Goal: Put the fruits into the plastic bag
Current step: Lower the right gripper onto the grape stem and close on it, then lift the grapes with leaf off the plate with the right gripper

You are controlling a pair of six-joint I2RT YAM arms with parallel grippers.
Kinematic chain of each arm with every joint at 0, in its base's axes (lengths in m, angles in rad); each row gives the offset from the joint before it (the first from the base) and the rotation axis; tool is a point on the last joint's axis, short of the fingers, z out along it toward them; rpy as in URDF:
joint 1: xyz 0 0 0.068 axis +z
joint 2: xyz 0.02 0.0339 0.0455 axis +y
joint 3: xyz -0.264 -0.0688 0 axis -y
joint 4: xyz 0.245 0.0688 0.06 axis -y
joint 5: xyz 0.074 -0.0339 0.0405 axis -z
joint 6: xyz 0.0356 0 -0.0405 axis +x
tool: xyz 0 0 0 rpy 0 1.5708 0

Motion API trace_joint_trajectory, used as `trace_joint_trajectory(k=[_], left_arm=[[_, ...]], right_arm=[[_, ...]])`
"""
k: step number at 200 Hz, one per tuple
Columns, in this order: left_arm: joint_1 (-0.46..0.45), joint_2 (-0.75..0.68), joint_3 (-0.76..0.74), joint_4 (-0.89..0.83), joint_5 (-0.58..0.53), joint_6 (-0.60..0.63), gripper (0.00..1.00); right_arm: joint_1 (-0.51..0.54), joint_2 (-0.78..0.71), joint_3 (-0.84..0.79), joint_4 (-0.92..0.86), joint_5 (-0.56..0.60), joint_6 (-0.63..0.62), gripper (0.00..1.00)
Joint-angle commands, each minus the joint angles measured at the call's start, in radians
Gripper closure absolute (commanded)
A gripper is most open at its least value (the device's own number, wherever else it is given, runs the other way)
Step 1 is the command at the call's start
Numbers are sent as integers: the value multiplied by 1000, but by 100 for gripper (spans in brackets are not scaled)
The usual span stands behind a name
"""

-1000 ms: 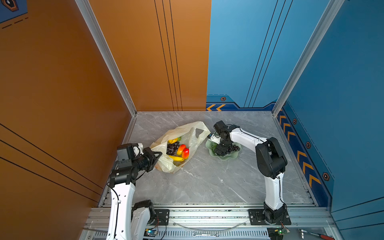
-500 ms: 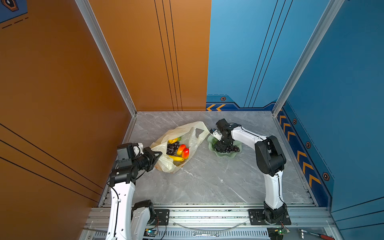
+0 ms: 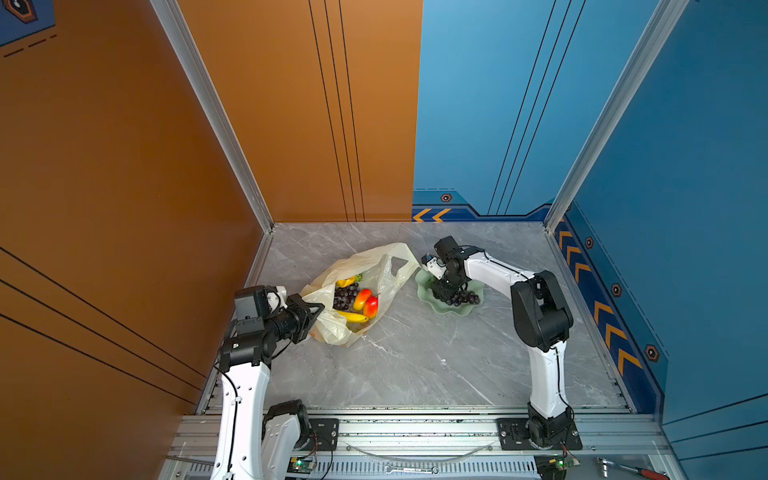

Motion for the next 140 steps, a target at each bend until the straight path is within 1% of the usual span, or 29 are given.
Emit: trace_joint_trajectory(k=[1, 20, 39, 84, 118, 140], left_arm=[[2, -14, 18, -13, 4, 20, 100], [2, -18, 18, -16, 2, 19, 100], [2, -22, 18, -16, 2, 17, 100], [1, -24, 18, -20, 2, 17, 100], [1, -26, 18, -22, -1, 19, 100], [1, -34, 16, -25, -4, 17, 100]], right_arm=[[-19, -59, -25, 43, -43, 36, 47], [-34, -84, -56, 88, -78, 64, 48], [-53, -115, -96, 150, -120, 105, 51], [-125, -194, -207, 335, -260, 256, 52], [-184, -234, -282, 479, -345, 388, 56], [-199, -239, -303, 503, -363, 409, 61]])
